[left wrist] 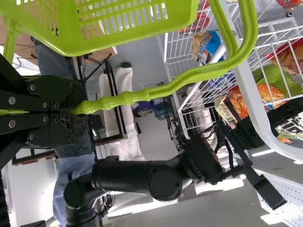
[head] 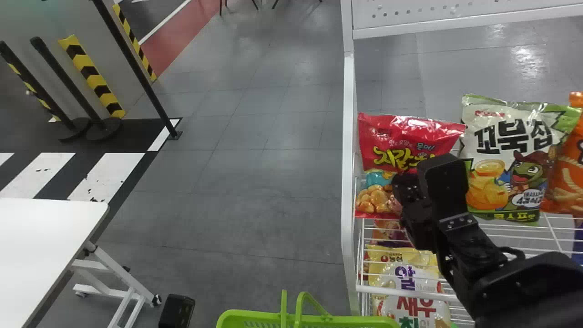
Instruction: Hold basket handle with left hand then pick Jagalchi snack with right hand and place into basket
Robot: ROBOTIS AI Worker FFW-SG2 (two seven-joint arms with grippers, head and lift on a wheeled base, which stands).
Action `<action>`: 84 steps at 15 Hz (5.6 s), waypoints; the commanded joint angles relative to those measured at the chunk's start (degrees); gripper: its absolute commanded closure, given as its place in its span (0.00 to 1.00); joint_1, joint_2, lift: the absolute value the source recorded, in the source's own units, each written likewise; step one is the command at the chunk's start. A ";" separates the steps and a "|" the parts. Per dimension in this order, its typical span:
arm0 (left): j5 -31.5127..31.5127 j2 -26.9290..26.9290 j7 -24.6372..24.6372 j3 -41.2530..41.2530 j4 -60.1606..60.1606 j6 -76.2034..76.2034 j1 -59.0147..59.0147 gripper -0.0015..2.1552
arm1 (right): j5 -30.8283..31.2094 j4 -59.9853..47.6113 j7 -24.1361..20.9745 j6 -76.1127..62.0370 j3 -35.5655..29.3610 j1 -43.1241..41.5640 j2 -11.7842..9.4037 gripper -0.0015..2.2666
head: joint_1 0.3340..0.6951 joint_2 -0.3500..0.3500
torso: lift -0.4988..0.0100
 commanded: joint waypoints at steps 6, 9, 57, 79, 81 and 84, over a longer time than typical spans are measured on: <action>0.16 0.16 -0.57 -0.07 -0.19 0.00 0.03 1.00 | 4.80 -15.87 0.14 9.76 0.26 6.34 0.05 0.99 | 1.00 0.90 | 0.96; 0.16 0.24 -0.57 -0.07 -0.01 -0.18 0.03 0.99 | 6.38 -23.69 0.14 19.07 0.79 9.50 0.05 0.99 | 1.00 0.89 | 0.96; 0.25 -0.11 -0.57 -0.51 0.86 -1.94 -0.59 1.00 | -9.44 -31.07 12.01 40.87 5.89 26.73 -5.98 0.00 | 1.00 1.00 | 0.96; 0.08 -0.20 -0.57 -0.69 1.48 -1.94 -0.50 1.00 | -5.39 -14.02 17.90 -44.56 -23.29 49.32 0.05 0.03 | 1.00 0.72 | 0.96; -0.01 -0.20 -0.57 -0.78 1.48 -1.94 -0.50 1.00 | -6.62 -9.98 18.78 -54.05 -24.52 49.93 0.05 0.03 | 1.00 0.63 | 0.96; -0.10 -0.37 -0.57 -0.95 1.39 -1.76 -0.41 1.00 | -6.62 -8.14 19.22 -54.76 -25.05 49.93 0.05 0.03 | 1.00 0.56 | 0.96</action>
